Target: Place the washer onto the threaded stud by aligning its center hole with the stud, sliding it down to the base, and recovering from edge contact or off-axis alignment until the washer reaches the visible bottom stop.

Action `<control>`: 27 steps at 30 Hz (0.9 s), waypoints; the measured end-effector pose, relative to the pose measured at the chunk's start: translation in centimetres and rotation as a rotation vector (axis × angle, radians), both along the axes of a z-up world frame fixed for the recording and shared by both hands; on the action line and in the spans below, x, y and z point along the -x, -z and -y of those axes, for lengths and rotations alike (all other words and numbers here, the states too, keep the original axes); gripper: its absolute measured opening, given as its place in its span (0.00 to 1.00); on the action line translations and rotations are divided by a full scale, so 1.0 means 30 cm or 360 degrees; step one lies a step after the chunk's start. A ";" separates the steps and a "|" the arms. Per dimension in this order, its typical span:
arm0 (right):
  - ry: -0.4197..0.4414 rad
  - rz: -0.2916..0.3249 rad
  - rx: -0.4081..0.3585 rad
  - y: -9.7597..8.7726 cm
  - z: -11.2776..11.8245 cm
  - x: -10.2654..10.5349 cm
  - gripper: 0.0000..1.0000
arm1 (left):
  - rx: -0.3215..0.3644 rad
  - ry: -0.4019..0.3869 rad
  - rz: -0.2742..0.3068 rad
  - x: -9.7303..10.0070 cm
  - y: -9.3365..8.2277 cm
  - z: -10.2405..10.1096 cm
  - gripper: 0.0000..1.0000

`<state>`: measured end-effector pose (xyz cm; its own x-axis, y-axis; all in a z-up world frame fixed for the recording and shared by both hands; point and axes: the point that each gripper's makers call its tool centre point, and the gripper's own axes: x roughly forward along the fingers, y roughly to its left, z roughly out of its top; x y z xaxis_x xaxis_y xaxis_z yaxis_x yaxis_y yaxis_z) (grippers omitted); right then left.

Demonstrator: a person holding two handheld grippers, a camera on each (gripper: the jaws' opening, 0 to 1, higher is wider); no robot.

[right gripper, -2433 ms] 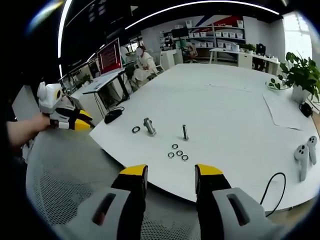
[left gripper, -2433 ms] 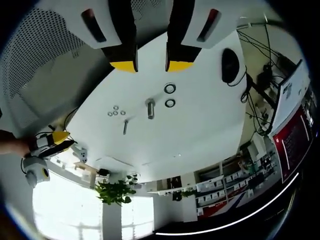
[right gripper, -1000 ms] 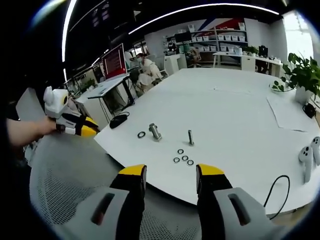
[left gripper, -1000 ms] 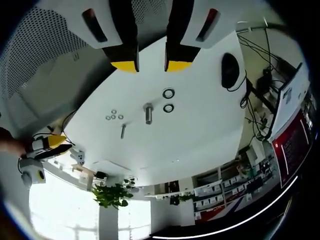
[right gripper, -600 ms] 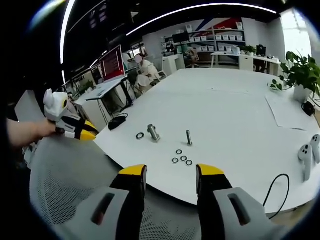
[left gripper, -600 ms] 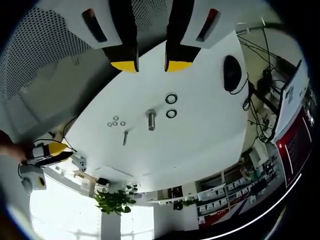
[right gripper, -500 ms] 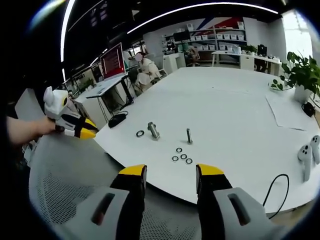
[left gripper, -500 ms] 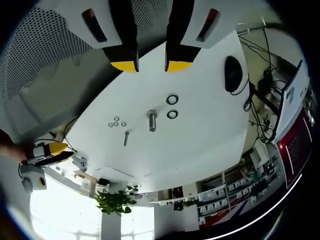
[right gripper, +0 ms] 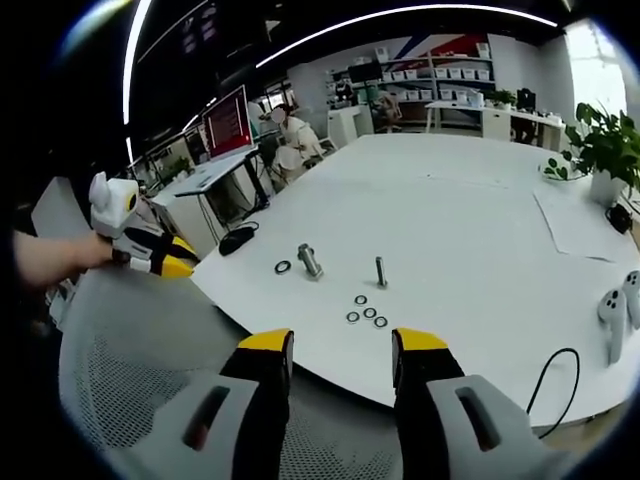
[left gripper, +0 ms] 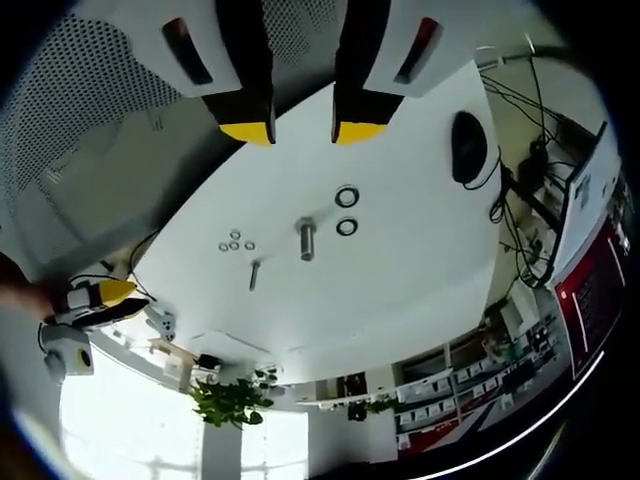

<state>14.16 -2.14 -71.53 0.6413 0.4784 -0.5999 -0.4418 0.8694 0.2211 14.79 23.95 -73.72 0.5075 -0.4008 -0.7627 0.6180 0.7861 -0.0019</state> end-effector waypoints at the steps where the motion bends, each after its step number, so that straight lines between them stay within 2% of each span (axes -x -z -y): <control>1: -0.0004 -0.0002 0.0001 0.000 -0.002 0.000 0.42 | -0.0015 0.0014 -0.0011 0.005 0.006 0.000 0.22; 7: 0.0000 -0.0007 0.0004 0.000 0.001 0.001 0.42 | -0.0003 0.0009 -0.0035 0.007 0.007 0.001 0.22; 19: 0.0022 -0.0015 0.0003 0.004 0.014 -0.001 0.42 | -0.0111 0.0068 -0.0223 0.027 0.061 0.000 0.25; 25: 0.0049 0.0007 -0.0004 -0.003 0.023 -0.011 0.41 | -0.0177 0.0108 -0.0251 -0.042 0.080 0.005 0.26; 27: 0.0070 0.0008 -0.0003 -0.002 0.031 -0.011 0.41 | -0.0181 0.0108 -0.0264 -0.084 0.097 0.013 0.26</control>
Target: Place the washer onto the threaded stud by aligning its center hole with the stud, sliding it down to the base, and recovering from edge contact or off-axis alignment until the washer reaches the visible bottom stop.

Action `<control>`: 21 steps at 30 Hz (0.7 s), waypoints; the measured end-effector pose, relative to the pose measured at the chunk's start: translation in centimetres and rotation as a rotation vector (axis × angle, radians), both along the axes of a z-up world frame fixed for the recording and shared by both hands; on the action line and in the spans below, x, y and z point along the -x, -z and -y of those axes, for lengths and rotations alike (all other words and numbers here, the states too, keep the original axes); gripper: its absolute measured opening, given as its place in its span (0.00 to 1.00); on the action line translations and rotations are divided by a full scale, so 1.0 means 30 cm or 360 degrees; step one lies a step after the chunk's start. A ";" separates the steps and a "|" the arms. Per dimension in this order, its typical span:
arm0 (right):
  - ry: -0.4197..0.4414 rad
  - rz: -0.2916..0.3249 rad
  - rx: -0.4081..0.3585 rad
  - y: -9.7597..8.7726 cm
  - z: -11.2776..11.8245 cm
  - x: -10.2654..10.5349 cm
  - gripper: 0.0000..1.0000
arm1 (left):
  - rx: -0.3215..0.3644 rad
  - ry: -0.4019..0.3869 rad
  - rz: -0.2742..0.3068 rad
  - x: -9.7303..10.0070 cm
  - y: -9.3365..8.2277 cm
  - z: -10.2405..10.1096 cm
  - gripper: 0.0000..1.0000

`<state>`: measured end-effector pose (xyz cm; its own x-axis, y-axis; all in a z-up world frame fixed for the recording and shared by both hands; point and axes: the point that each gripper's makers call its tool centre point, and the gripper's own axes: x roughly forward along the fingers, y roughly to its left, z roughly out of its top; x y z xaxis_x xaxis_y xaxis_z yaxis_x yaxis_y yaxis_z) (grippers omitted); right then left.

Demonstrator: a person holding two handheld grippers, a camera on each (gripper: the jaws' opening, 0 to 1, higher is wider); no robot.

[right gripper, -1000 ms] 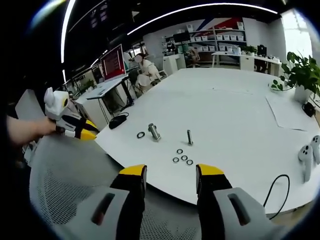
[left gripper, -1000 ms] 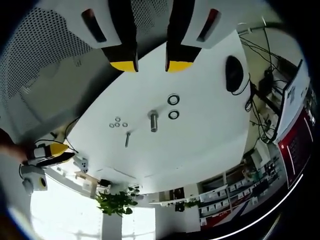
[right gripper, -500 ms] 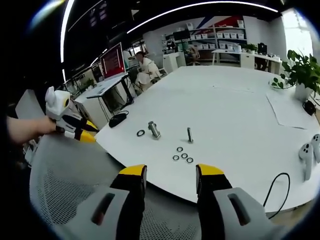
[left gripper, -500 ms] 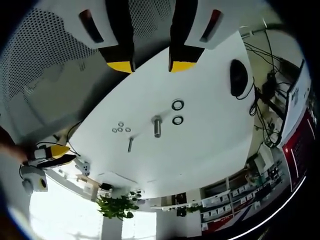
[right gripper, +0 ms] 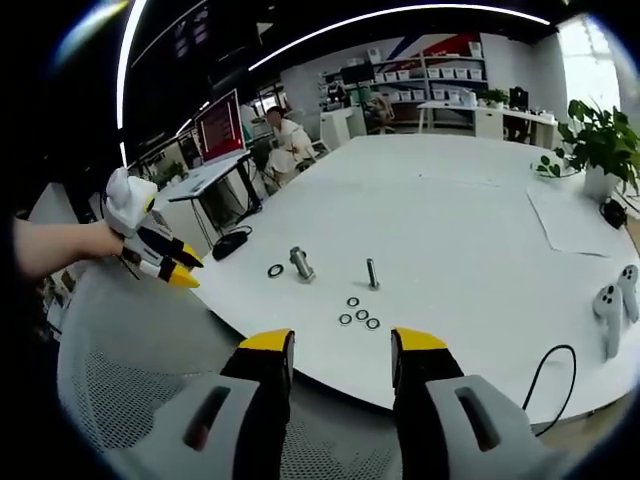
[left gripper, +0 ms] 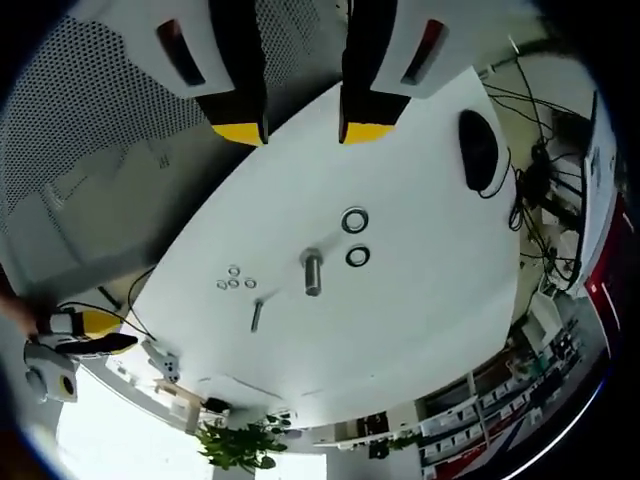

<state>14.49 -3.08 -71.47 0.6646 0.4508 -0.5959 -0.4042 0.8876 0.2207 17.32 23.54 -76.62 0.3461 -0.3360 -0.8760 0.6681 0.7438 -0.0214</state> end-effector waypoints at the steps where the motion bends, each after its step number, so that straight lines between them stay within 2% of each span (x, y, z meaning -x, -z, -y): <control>1: 0.0004 -0.0005 -0.0002 0.001 0.001 0.001 0.41 | 0.0001 -0.0001 -0.0007 -0.015 0.008 0.003 0.27; 5: 0.0009 -0.0006 0.0006 0.002 0.005 -0.002 0.41 | 0.0003 -0.0037 -0.0087 -0.069 0.059 0.019 0.28; 7: 0.0010 -0.0012 0.0009 0.005 0.006 -0.001 0.41 | 0.0042 -0.0051 -0.0119 -0.085 0.077 0.041 0.28; 9: 0.0021 -0.0013 0.0005 0.005 0.010 -0.003 0.41 | 0.0047 -0.0046 -0.0135 -0.092 0.092 0.048 0.28; 13: 0.0040 -0.0007 -0.0004 0.002 0.015 -0.005 0.41 | -0.0042 0.0009 -0.0223 -0.107 0.164 0.039 0.28; 15: 0.0020 -0.0008 0.0005 0.003 0.010 -0.003 0.41 | -0.0012 -0.0008 -0.0247 -0.114 0.180 0.054 0.29; 16: 0.0013 -0.0009 0.0011 0.004 0.009 -0.003 0.41 | 0.0025 -0.0037 -0.0295 -0.112 0.197 0.067 0.29; 17: 0.0009 -0.0009 0.0010 0.004 0.008 -0.003 0.41 | 0.0010 -0.0043 -0.0315 -0.115 0.209 0.062 0.29; 21: 0.0020 -0.0002 0.0002 0.001 0.011 -0.004 0.41 | -0.0053 -0.0062 -0.0291 -0.172 0.239 0.041 0.30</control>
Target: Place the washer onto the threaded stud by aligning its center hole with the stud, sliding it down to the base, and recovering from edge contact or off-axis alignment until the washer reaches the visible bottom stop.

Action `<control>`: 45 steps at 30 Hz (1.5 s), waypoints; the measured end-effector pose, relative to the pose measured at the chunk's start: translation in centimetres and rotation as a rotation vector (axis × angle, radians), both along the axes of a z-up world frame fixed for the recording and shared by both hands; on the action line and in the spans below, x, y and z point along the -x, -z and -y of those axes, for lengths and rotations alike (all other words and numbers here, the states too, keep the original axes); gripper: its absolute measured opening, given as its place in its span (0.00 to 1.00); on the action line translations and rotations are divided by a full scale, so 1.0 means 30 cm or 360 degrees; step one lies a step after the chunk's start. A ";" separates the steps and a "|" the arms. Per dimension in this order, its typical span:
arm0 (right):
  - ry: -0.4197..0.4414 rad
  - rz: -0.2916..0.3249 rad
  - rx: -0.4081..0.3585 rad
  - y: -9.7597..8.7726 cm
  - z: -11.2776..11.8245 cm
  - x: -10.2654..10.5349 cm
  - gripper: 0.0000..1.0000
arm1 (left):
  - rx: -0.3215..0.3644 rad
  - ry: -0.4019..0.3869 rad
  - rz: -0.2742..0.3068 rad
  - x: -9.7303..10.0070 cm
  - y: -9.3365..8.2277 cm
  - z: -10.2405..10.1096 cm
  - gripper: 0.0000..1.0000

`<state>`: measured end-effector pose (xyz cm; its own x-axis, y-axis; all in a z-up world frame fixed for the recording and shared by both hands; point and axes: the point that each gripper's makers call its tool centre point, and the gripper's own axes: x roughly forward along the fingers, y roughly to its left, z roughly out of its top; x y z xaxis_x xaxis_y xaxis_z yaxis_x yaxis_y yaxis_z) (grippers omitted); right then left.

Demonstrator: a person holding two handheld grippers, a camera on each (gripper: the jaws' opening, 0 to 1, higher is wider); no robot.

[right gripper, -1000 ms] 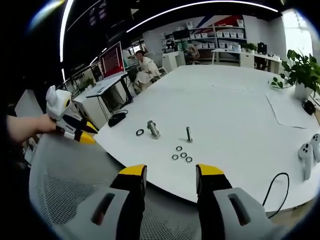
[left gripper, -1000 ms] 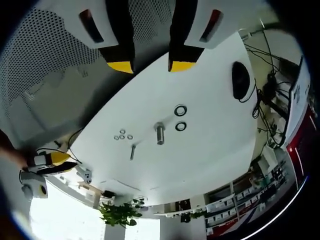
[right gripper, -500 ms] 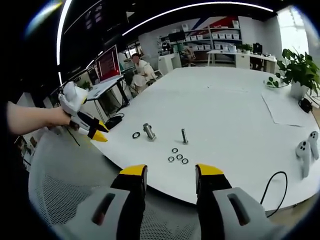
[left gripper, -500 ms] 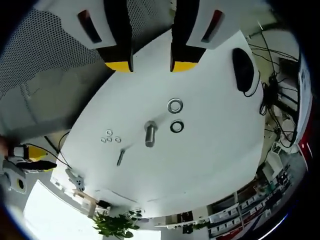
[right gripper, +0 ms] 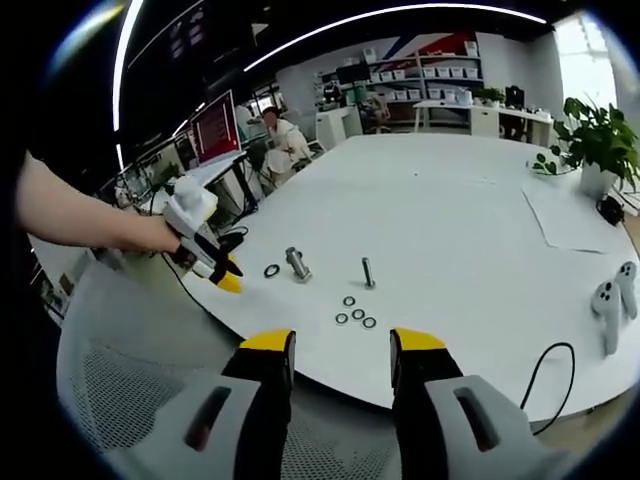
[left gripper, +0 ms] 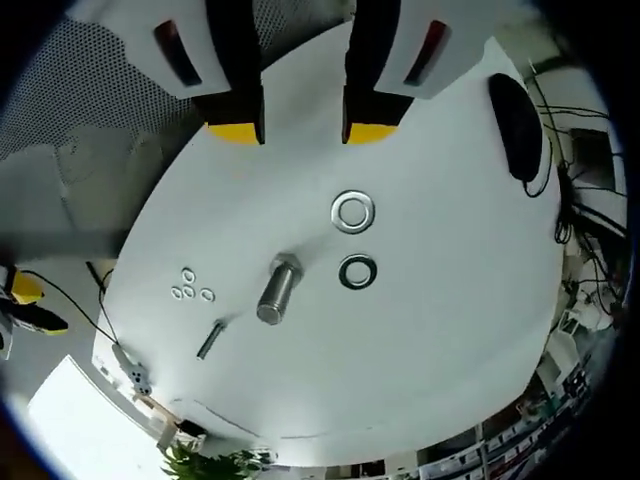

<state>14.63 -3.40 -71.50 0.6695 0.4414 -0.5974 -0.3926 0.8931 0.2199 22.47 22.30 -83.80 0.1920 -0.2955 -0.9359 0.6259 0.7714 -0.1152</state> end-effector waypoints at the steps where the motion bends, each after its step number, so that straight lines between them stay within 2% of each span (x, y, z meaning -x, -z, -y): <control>1: 0.0003 0.0000 -0.0002 0.000 0.001 0.000 0.41 | -0.0005 -0.0006 0.0013 -0.016 0.000 -0.003 0.30; 4: 0.0009 -0.0002 0.0003 0.001 0.004 -0.002 0.40 | 0.0004 -0.0094 0.0040 -0.066 0.009 -0.014 0.33; 6: 0.0010 -0.0003 0.0008 0.002 0.005 -0.003 0.40 | -0.0005 -0.0140 -0.0008 -0.078 0.033 -0.028 0.33; 8: 0.0009 -0.0004 0.0012 0.004 0.005 -0.002 0.40 | -0.0010 -0.0159 -0.0014 -0.100 0.048 -0.033 0.33; 18: 0.0018 -0.0023 0.0017 0.011 0.008 -0.001 0.39 | -0.0040 -0.0098 -0.0027 -0.165 0.073 0.000 0.33; 21: 0.0012 -0.0025 0.0020 0.012 0.008 0.000 0.39 | -0.0039 -0.0126 -0.0081 -0.163 0.094 0.016 0.34; 22: 0.0013 -0.0023 0.0018 0.011 0.008 -0.001 0.39 | -0.0044 -0.0129 -0.0047 -0.175 0.088 0.017 0.33; 24: 0.0028 -0.0011 0.0002 0.005 0.010 -0.005 0.39 | -0.0041 -0.0135 -0.0045 -0.175 0.083 0.032 0.33; 28: 0.0028 -0.0010 -0.0002 0.005 0.010 -0.004 0.39 | -0.0131 -0.0047 0.0003 -0.182 0.096 0.022 0.30; 31: 0.0016 -0.0013 0.0006 0.007 0.007 -0.003 0.39 | -0.0214 -0.0042 0.0077 -0.179 0.098 0.023 0.29; 33: 0.0015 -0.0009 0.0004 0.006 0.006 -0.003 0.39 | -0.0165 -0.0020 0.0090 -0.171 0.093 0.062 0.23; 34: 0.0018 -0.0008 0.0003 0.005 0.007 -0.002 0.39 | -0.0149 0.0030 0.0115 -0.180 0.091 0.077 0.21; 38: 0.0007 -0.0012 0.0007 0.007 0.004 0.000 0.39 | -0.0158 -0.0004 0.0094 -0.182 0.093 0.071 0.21; 40: 0.0002 -0.0014 0.0009 0.008 0.003 0.001 0.39 | -0.0175 0.0027 0.0073 -0.180 0.096 0.071 0.21; 43: 0.0001 -0.0014 0.0011 0.008 0.003 0.002 0.39 | -0.0254 0.0204 -0.0010 -0.150 0.097 0.076 0.21; 45: 0.0002 -0.0017 0.0013 0.010 0.004 0.003 0.39 | -0.0290 0.0240 -0.0054 -0.131 0.098 0.079 0.21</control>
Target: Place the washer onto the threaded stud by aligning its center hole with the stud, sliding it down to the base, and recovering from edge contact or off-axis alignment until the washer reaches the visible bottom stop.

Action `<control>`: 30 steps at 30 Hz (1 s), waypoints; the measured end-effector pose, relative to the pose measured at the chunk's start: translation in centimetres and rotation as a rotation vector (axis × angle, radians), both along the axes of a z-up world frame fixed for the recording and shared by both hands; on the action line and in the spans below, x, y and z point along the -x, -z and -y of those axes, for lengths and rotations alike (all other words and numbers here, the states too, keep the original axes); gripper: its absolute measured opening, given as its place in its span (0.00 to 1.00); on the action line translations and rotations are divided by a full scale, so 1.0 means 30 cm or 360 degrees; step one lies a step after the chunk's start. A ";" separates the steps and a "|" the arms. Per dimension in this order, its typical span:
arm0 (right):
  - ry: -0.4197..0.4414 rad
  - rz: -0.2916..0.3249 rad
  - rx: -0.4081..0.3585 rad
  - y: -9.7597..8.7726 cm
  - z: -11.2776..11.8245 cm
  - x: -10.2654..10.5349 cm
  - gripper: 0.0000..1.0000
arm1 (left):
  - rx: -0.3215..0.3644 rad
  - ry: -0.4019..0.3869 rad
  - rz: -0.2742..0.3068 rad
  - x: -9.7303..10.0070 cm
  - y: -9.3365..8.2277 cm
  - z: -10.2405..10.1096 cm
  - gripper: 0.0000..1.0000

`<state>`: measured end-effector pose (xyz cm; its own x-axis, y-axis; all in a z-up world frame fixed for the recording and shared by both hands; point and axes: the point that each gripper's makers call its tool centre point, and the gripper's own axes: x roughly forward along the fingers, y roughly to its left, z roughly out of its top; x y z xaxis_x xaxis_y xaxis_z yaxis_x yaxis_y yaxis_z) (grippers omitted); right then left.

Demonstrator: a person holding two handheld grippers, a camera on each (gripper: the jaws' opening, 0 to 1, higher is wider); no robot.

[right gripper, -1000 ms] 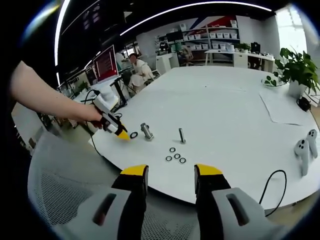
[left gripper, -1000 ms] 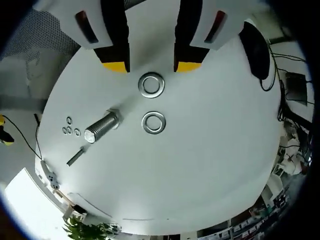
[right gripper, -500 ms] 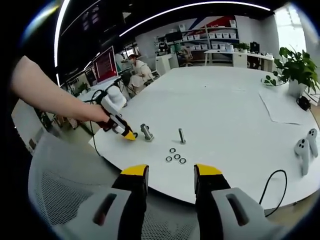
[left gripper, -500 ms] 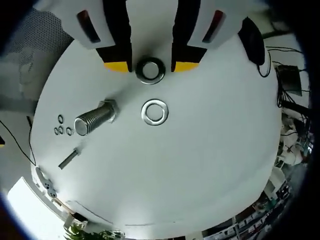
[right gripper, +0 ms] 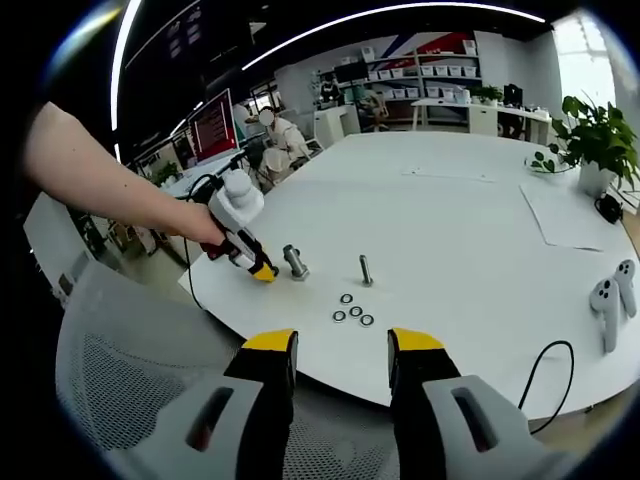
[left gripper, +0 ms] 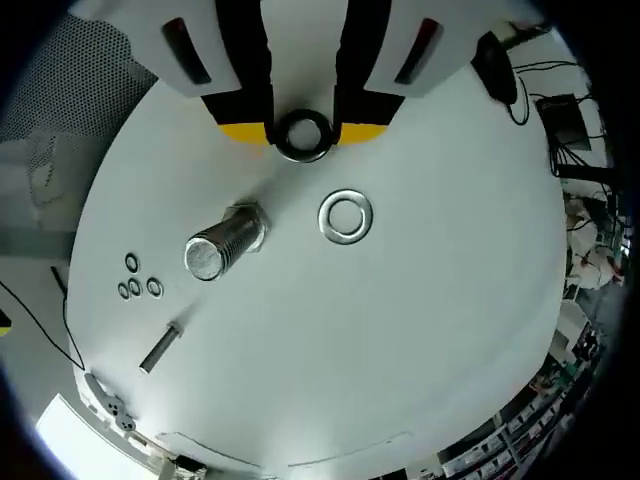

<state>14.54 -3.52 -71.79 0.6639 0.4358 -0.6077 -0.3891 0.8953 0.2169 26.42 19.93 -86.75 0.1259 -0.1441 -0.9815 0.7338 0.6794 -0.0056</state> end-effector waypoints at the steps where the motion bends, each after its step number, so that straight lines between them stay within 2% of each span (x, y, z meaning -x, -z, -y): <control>1: -0.0001 -0.0001 0.0001 0.000 0.000 0.000 0.38 | -0.0006 0.0009 -0.0004 0.002 0.001 0.001 0.21; 4: -0.0005 0.0000 0.0005 0.000 -0.001 0.001 0.38 | -0.0056 0.0086 -0.0035 0.024 0.003 0.009 0.21; 8: -0.0010 0.0000 0.0003 0.000 -0.002 0.001 0.38 | -0.0053 0.0115 -0.0045 0.031 0.004 0.006 0.23; 12: -0.0009 0.0000 0.0002 0.000 -0.003 0.001 0.38 | -0.0064 0.0275 -0.0054 0.048 0.004 0.011 0.28; 15: -0.0010 0.0000 0.0002 0.000 -0.002 0.001 0.38 | -0.0053 0.0247 -0.0054 0.043 0.007 0.011 0.28; 18: -0.0012 -0.0001 0.0003 0.000 -0.002 0.000 0.37 | -0.0074 0.0284 -0.0063 0.044 0.007 0.010 0.27; 20: -0.0014 -0.0001 0.0003 0.000 -0.003 0.001 0.37 | -0.0092 0.0357 -0.0077 0.042 0.005 0.005 0.26; 25: -0.0010 -0.0002 0.0005 0.001 -0.001 0.001 0.37 | -0.0122 0.0337 -0.0088 0.039 0.006 0.007 0.24; 30: 0.0000 -0.0001 0.0004 0.000 0.003 -0.001 0.37 | -0.0151 0.0369 -0.0089 0.035 0.002 0.008 0.22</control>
<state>14.57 -3.60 -71.80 0.6636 0.4341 -0.6092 -0.3888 0.8959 0.2149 25.37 19.71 -86.82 0.0455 -0.0695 -0.9965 0.8704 0.4924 0.0053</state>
